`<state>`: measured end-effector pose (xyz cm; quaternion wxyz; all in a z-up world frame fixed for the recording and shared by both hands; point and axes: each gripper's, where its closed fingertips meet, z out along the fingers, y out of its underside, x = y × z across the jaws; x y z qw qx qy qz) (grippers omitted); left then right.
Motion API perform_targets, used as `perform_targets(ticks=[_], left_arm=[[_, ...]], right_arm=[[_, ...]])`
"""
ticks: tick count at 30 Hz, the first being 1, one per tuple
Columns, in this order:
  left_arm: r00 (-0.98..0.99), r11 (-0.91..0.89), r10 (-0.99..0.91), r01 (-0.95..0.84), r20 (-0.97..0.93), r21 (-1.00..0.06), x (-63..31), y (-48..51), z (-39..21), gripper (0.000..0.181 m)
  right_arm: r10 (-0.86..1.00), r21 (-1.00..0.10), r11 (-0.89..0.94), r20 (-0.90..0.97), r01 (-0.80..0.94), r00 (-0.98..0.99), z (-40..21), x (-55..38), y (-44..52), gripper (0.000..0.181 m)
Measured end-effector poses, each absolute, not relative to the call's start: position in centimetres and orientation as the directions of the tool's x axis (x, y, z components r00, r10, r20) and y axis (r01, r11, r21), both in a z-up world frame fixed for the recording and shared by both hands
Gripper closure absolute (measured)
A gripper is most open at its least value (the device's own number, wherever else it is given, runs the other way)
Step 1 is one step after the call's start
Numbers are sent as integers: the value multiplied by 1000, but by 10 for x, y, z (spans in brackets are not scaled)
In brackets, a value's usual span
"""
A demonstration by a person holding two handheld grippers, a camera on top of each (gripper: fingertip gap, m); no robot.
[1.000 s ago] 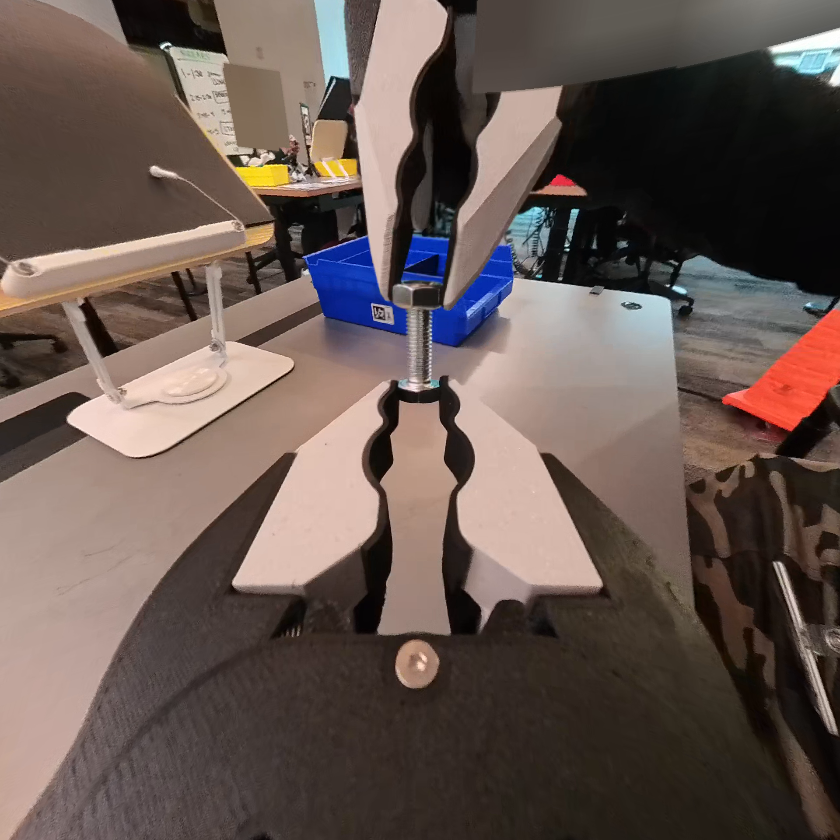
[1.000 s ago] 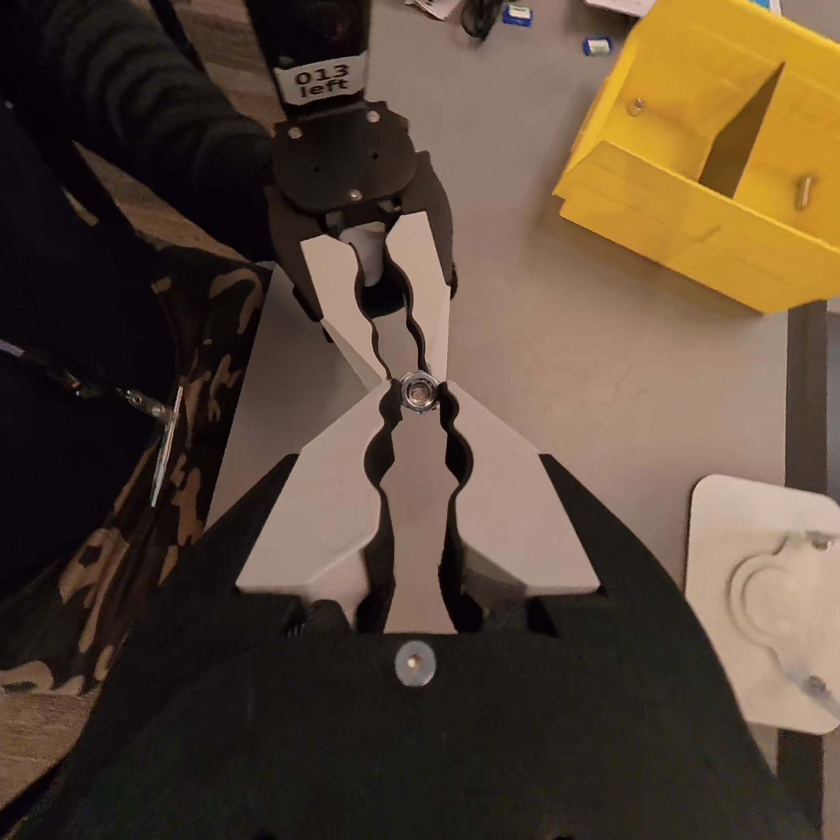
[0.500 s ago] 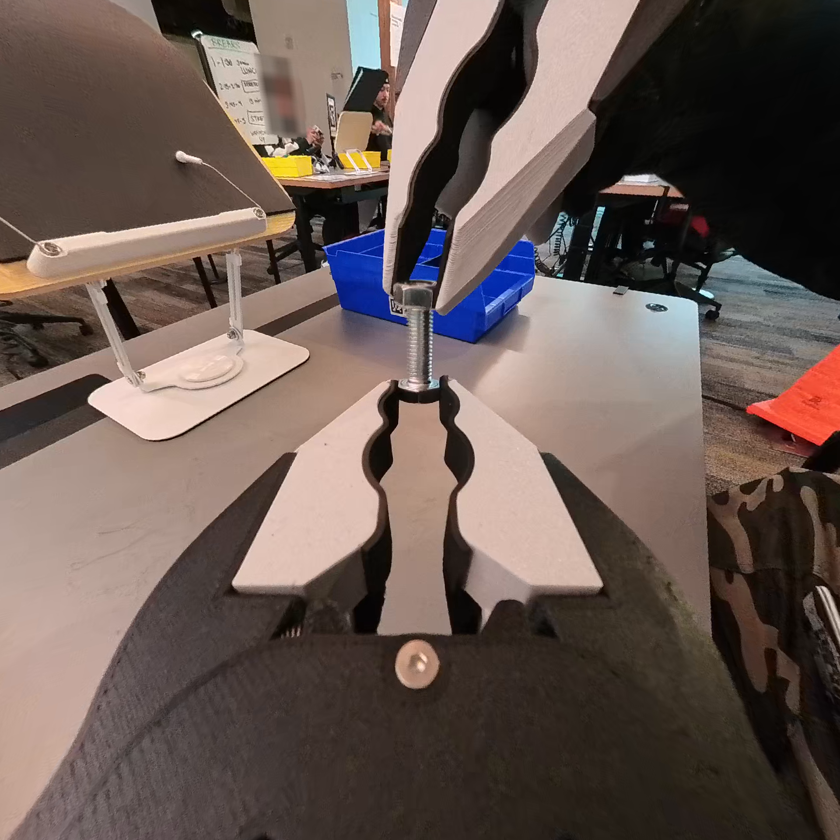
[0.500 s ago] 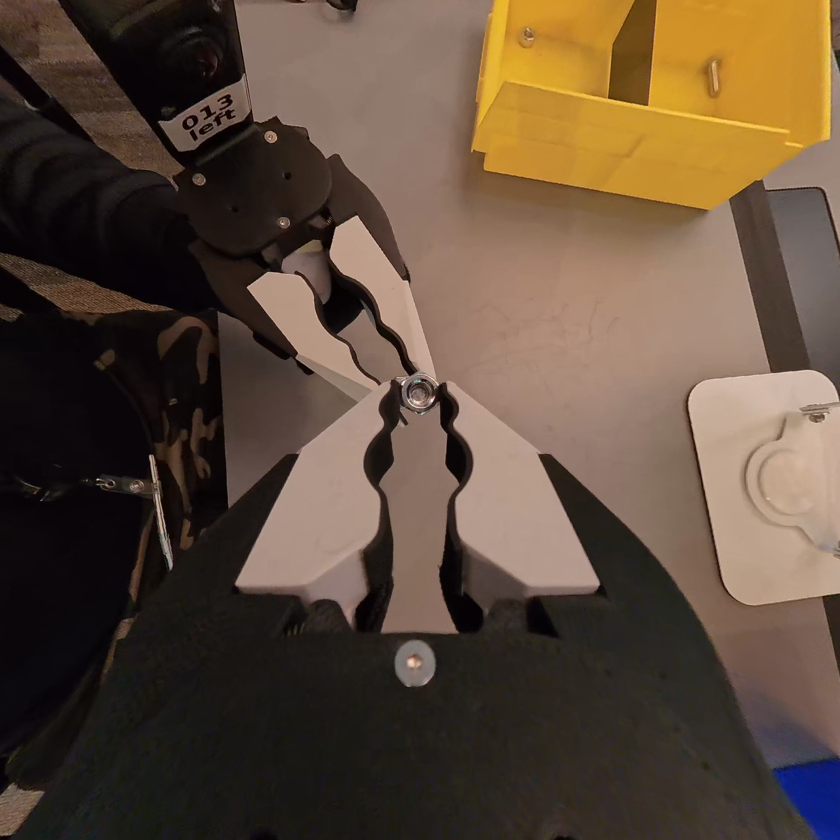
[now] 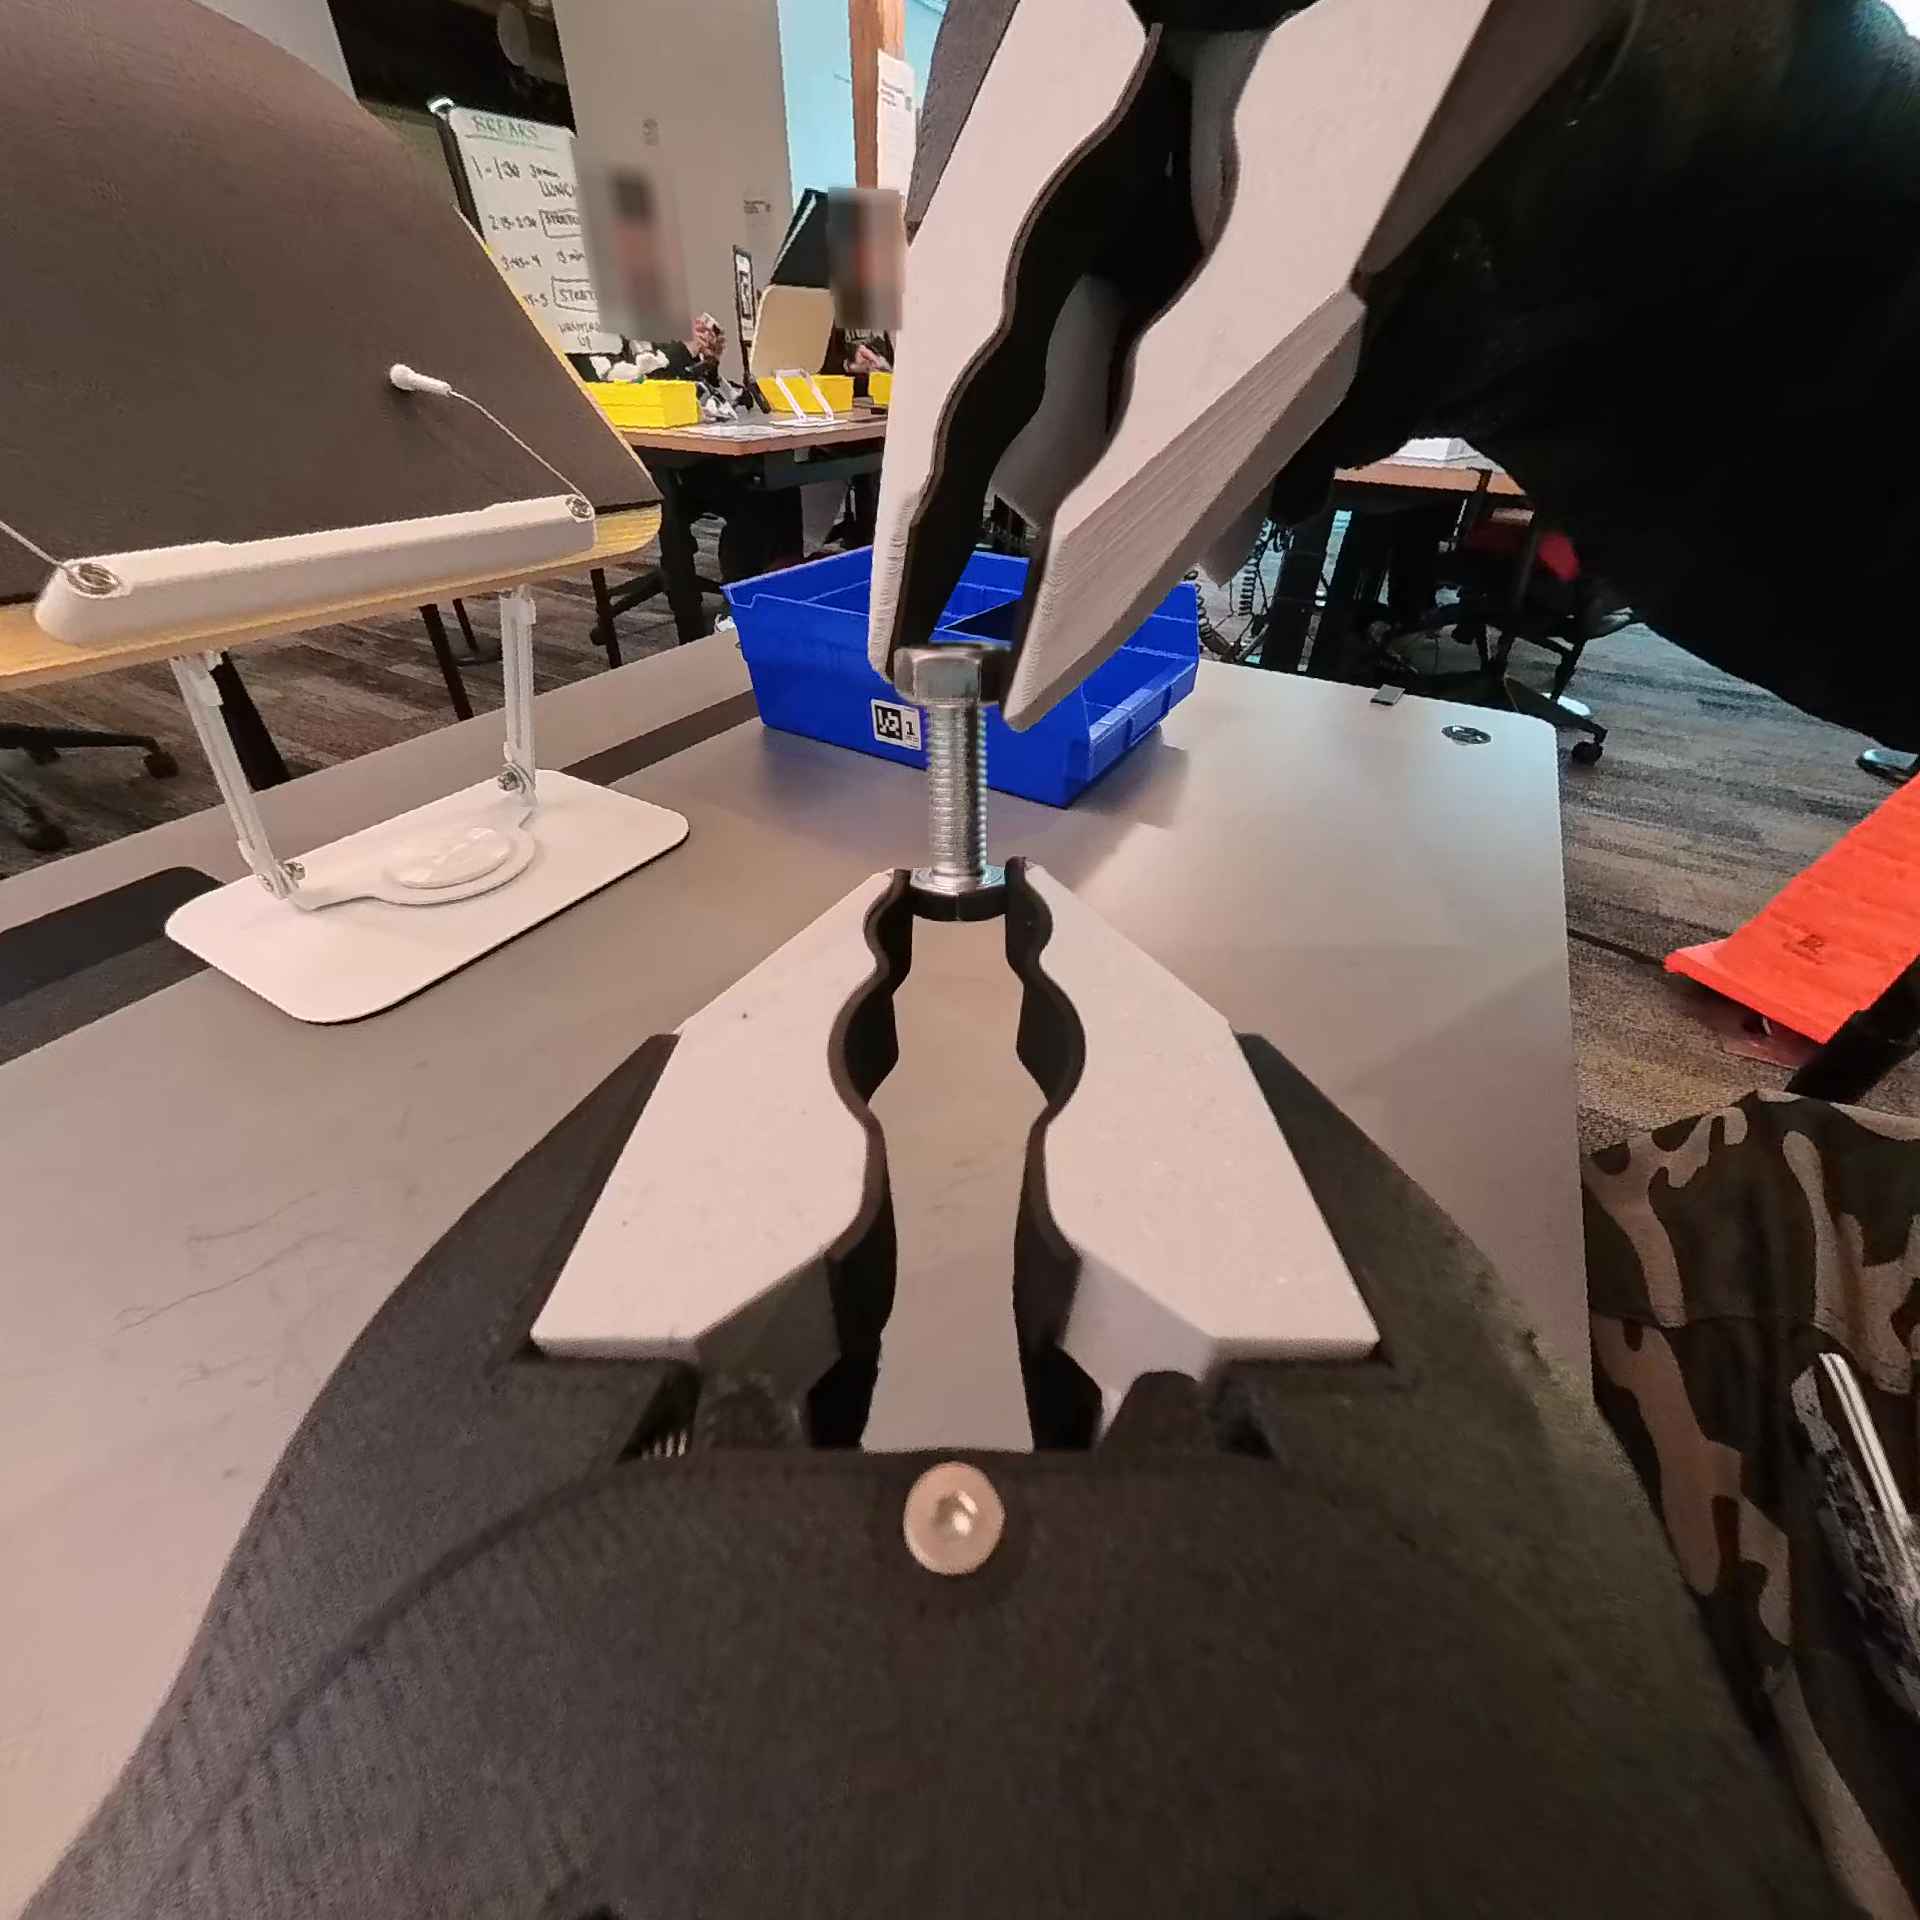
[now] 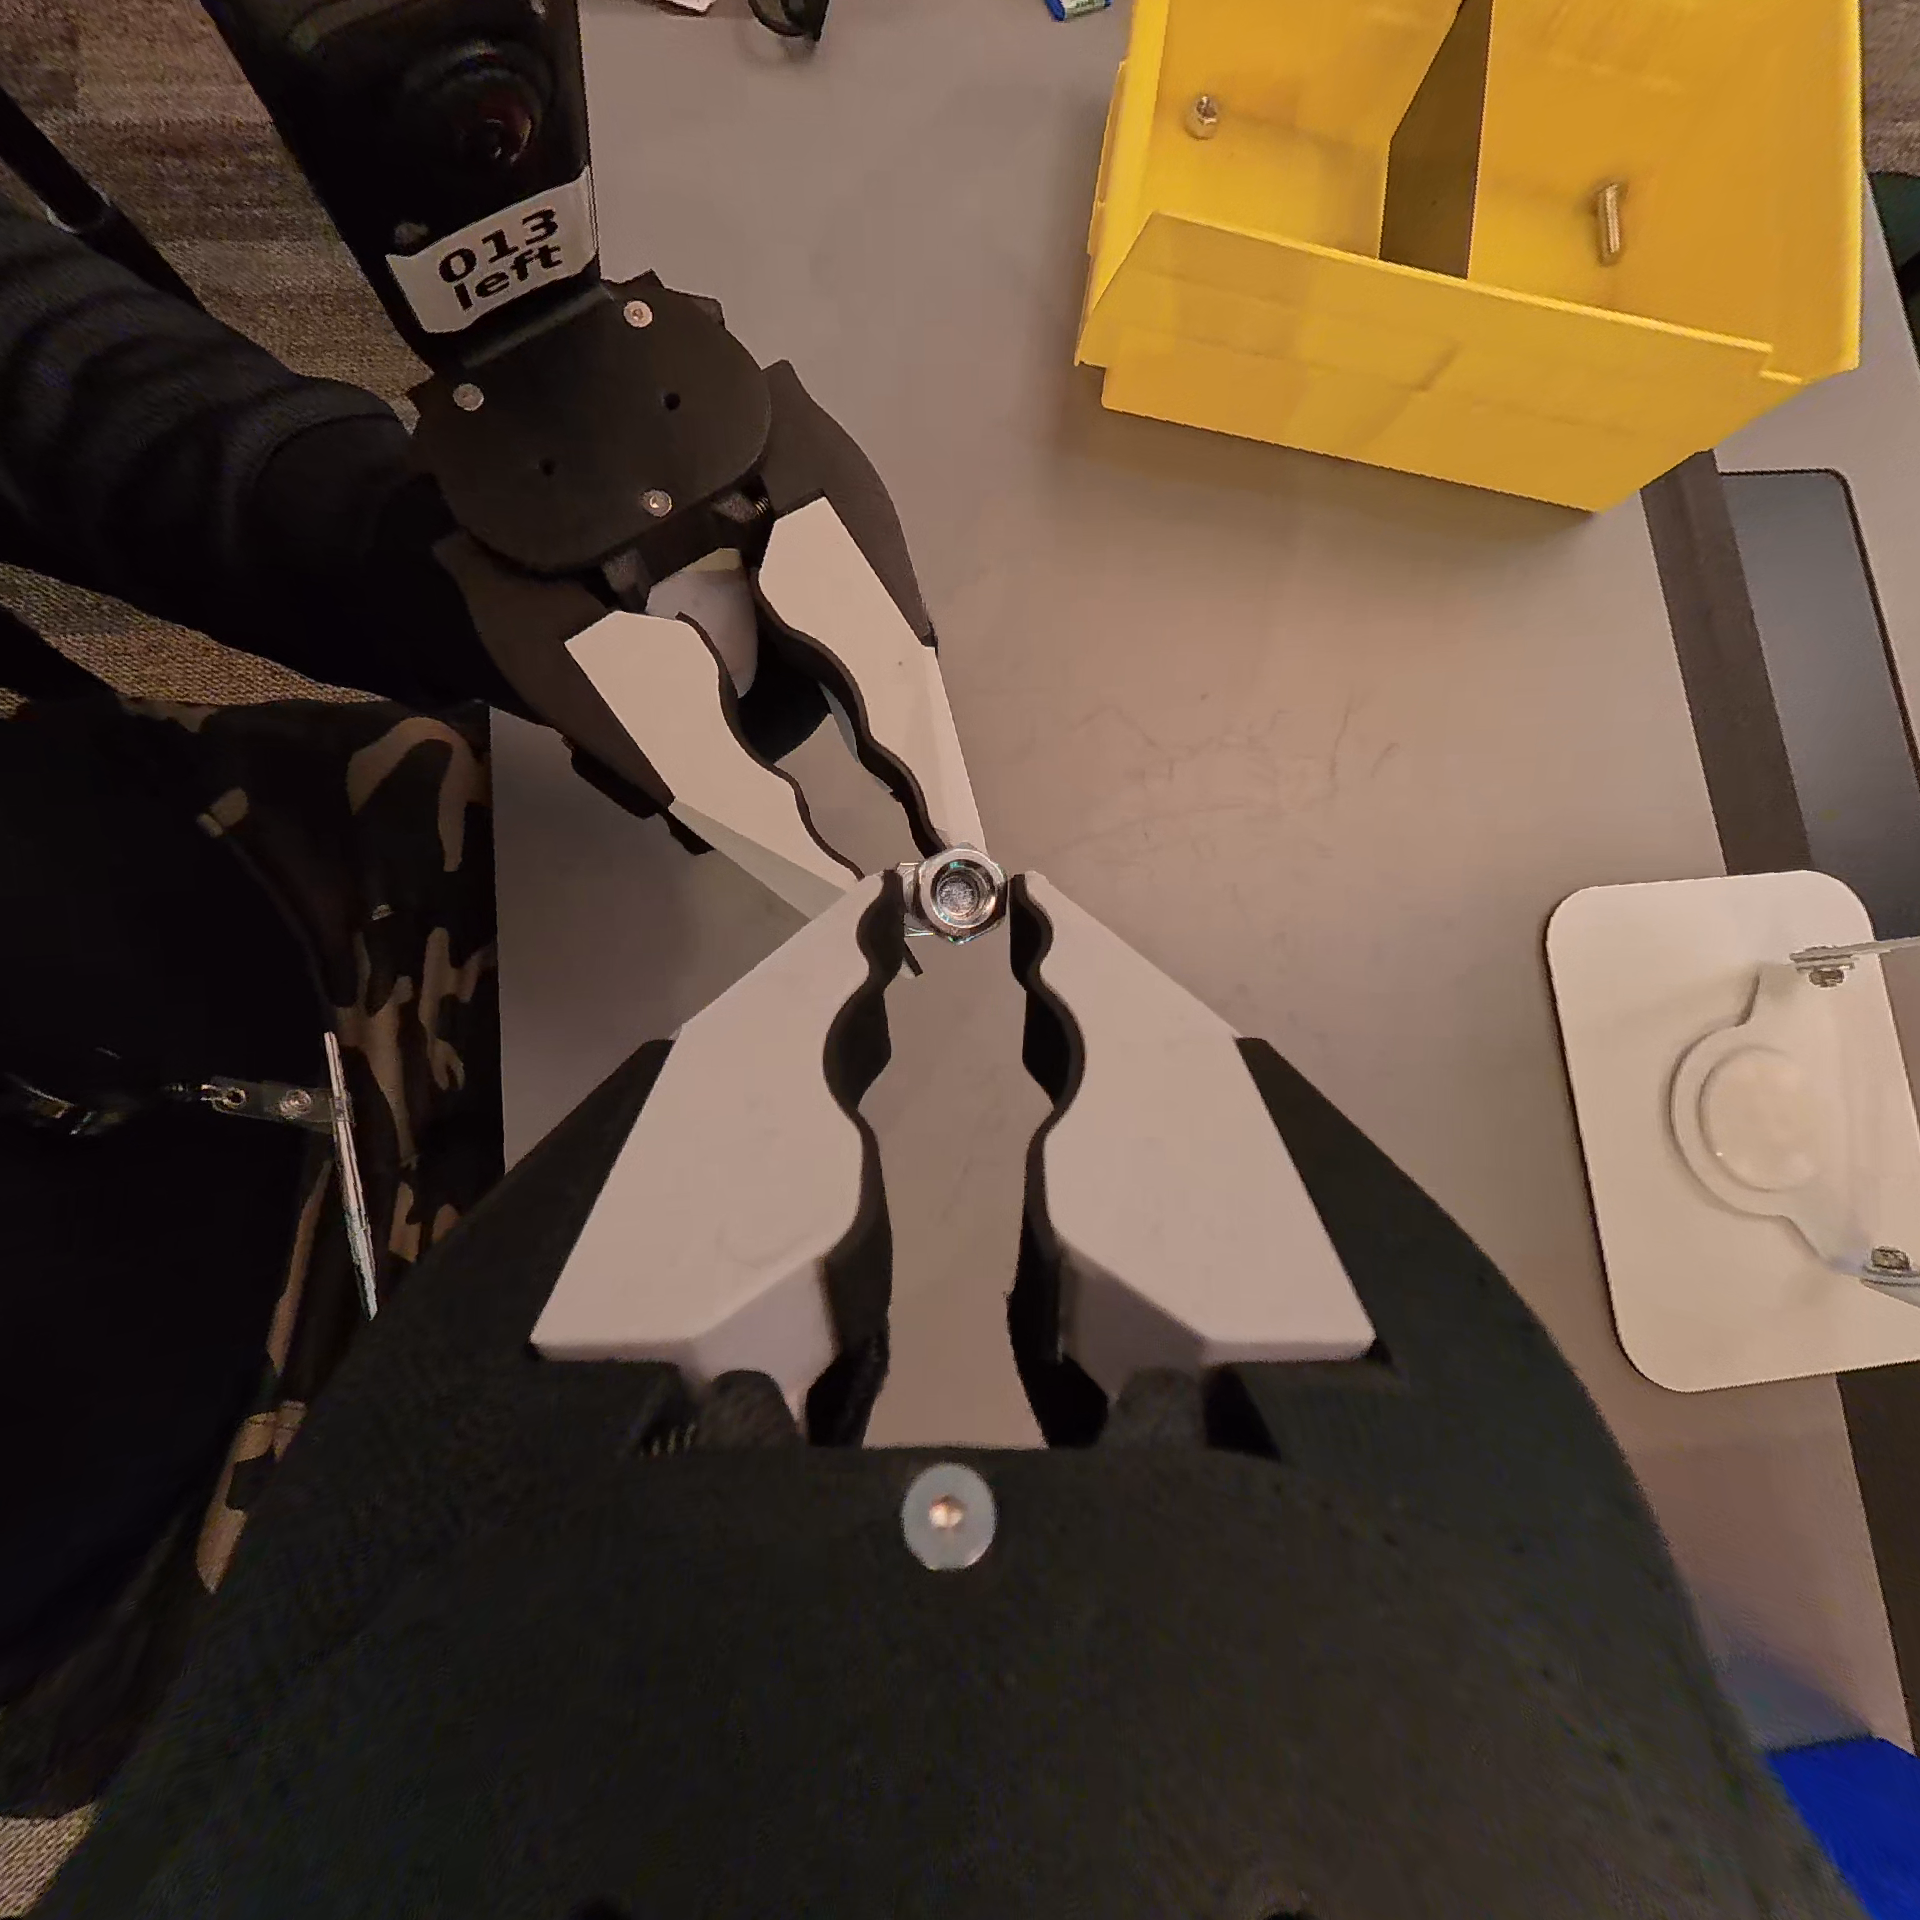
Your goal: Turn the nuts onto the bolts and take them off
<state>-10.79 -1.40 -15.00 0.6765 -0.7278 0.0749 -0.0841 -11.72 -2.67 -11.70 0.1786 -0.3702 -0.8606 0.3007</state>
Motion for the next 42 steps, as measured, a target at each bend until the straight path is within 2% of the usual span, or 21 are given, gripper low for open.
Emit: perform_targets(ticks=[6,11,19,27,32,36,42], left_arm=[[973,-67,-231,6,21,-998,-107,-14,-148,165],[973,-64,-230,8,23,-998,-107,-15,-148,165],[973,-60,-228,13,27,-998,-108,-15,-146,165],[973,-61,-231,11,25,-998,-107,-14,-146,165],[973,-58,-231,14,28,-998,-107,-14,-146,165],[972,-59,-233,15,29,-998,-107,-14,-146,165],[971,-59,-237,10,24,-998,-106,-14,-146,165]], right_arm=[[748,-690,513,67,511,-660,-111,-118,-26,155],[741,-718,482,28,502,-671,-110,-113,-29,157],[740,-704,493,29,511,-672,-109,-104,-26,163],[744,-707,500,54,500,-666,-109,-107,-27,153],[737,-687,511,40,517,-675,-110,-100,-25,166],[753,-702,499,62,508,-655,-107,-107,-23,152],[747,-704,507,70,498,-662,-113,-113,-27,154]])
